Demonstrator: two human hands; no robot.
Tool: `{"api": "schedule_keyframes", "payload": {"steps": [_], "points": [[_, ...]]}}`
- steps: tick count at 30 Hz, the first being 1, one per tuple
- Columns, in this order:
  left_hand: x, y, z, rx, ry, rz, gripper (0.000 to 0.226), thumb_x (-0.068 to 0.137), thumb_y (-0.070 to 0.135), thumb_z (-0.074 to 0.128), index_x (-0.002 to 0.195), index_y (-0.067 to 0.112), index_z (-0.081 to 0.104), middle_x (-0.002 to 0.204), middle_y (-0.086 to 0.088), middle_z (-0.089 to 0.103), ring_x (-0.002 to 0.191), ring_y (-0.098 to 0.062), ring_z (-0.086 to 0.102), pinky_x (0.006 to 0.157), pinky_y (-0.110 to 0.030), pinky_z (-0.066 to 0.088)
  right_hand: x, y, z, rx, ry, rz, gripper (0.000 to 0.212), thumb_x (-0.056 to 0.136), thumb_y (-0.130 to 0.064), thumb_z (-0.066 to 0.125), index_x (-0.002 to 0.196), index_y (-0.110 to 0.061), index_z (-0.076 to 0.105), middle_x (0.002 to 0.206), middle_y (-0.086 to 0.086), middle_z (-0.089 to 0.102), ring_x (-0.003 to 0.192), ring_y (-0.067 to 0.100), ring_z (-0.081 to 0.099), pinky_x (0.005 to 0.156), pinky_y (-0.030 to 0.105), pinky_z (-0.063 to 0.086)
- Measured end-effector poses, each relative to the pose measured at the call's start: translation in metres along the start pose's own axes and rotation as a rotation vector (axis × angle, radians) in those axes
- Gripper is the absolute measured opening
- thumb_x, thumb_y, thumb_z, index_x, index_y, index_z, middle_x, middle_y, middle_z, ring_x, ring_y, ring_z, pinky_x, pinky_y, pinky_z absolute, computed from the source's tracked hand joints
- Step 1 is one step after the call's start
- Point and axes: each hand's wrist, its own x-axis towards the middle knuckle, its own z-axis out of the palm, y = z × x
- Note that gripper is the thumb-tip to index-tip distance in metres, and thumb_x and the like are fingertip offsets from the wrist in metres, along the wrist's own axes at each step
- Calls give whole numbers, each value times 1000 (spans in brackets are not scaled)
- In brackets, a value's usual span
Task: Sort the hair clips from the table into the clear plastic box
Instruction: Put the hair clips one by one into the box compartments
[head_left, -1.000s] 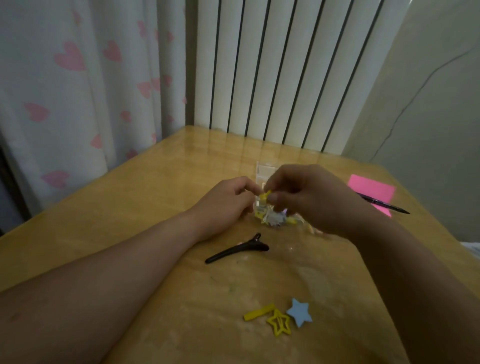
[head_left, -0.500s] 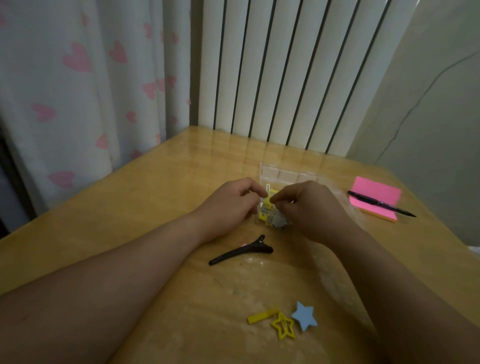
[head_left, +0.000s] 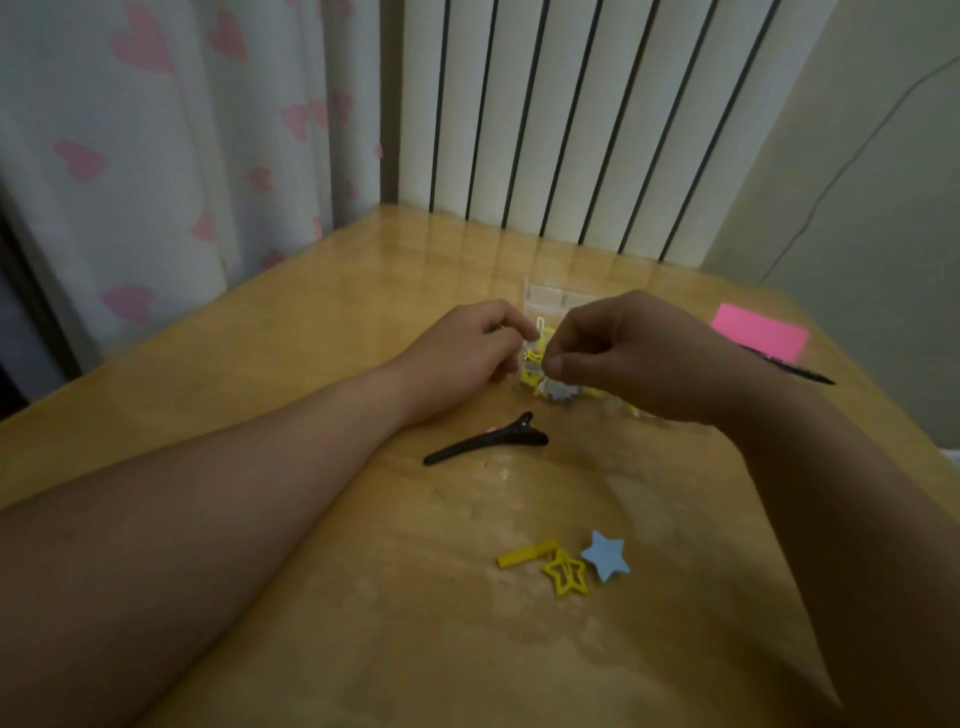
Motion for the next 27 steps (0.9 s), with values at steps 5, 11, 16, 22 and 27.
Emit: {"api": "schedule_keyframes", "payload": {"steps": [5, 11, 16, 22, 27], "points": [[3, -2, -1, 20, 7, 12, 25, 100, 16, 54, 113, 21, 75, 86, -3, 71, 82, -17, 66, 83, -37, 56, -15, -24, -10, -119, -580, -40, 6, 92, -31, 78, 96, -34, 76, 92, -14, 75, 81, -2, 66, 75, 22, 51], [2, -2, 0, -1, 10, 4, 26, 100, 10, 52, 114, 14, 74, 83, -4, 69, 74, -11, 62, 73, -25, 53, -21, -45, 13, -198, -782, -52, 18, 86, -40, 84, 100, -32, 75, 87, -16, 75, 74, -5, 66, 63, 12, 48], [2, -3, 0, -12, 4, 2, 26, 101, 10, 53, 115, 15, 74, 85, -5, 69, 73, -9, 63, 70, -19, 52, -18, -49, 25, -262, -721, -51, 11, 89, -37, 82, 95, -31, 74, 83, -12, 74, 68, -5, 62, 64, 18, 46], [1, -1, 0, -47, -6, 2, 24, 99, 7, 54, 114, 11, 73, 79, -5, 69, 72, -13, 61, 72, -26, 51, -17, -49, 24, -324, -614, -41, 12, 94, -36, 76, 105, -32, 74, 94, -13, 70, 84, 6, 67, 77, 31, 60], [0, 0, -1, -36, -6, 0, 24, 101, 9, 54, 113, 15, 73, 79, -2, 69, 73, -11, 63, 76, -29, 53, -19, -55, 24, -443, -620, -51, 20, 102, -28, 65, 120, -28, 73, 96, -12, 67, 76, 6, 62, 60, 16, 51]]}}
